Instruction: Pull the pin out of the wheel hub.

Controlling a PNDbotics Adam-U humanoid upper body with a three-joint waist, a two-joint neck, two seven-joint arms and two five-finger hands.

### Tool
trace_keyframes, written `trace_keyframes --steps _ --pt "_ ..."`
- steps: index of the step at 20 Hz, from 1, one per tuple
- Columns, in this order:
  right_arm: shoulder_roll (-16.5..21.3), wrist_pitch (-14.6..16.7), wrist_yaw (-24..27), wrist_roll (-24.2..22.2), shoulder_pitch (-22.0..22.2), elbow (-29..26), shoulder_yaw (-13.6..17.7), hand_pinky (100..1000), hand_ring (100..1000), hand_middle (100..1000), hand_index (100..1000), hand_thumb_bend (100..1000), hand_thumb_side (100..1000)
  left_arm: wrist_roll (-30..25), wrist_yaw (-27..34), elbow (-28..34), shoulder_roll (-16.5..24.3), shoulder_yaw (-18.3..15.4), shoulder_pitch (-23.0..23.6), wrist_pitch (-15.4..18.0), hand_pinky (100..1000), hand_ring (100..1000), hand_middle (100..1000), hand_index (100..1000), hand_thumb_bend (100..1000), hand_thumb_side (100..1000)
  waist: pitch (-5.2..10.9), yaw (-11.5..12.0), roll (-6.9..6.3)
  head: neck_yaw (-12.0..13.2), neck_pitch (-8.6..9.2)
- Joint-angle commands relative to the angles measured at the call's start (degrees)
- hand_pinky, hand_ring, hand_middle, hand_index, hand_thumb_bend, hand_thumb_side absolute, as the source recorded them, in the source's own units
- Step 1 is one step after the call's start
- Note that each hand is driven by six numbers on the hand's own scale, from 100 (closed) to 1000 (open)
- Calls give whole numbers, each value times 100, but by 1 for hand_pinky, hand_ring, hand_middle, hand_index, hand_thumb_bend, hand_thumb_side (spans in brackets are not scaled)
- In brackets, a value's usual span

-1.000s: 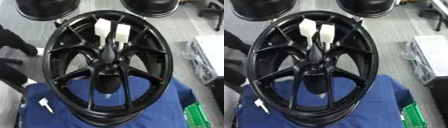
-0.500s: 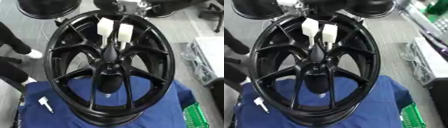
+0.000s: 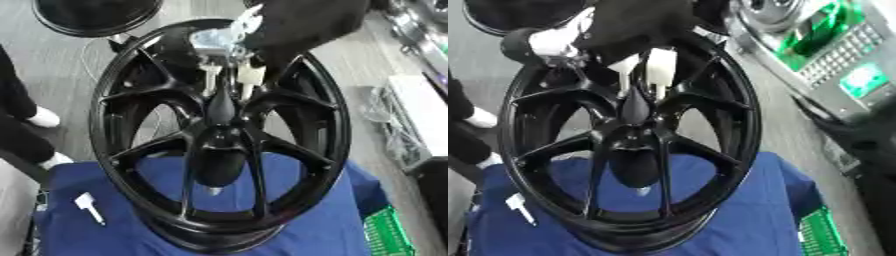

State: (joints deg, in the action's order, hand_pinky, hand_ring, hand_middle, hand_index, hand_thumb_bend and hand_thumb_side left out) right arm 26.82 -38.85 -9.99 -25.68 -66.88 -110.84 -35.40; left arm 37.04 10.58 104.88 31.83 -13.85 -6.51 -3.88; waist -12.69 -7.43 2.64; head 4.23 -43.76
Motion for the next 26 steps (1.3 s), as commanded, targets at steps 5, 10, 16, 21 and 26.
trace_keyframes --steps 5,10,16,21,26 --pt "-25 164 -371 -310 54 396 -69 849 793 795 894 559 473 10 -39 53 174 -75 -34 4 916 798 840 861 292 722 51 -22 -53 4 -35" --pt "-46 266 -548 -359 127 653 -118 844 781 787 898 552 467 10 -36 55 151 -80 -35 2 915 795 833 856 289 722 16 -14 -86 -5 -35" --pt "-7 392 -739 -351 174 895 -147 858 793 795 907 544 462 19 -34 53 126 -91 -31 -2 915 794 824 850 290 719 -15 -20 -117 6 -35" --pt "18 530 -1062 -315 211 1123 -145 879 837 827 922 523 445 18 -43 52 102 -89 -29 -9 916 795 821 849 291 719 -29 -19 -138 -2 -35" --pt "-82 757 -1406 -423 204 1494 -172 885 858 837 926 501 409 26 -54 54 80 -91 -47 -19 916 795 818 846 290 718 -44 -3 -149 -58 -35"
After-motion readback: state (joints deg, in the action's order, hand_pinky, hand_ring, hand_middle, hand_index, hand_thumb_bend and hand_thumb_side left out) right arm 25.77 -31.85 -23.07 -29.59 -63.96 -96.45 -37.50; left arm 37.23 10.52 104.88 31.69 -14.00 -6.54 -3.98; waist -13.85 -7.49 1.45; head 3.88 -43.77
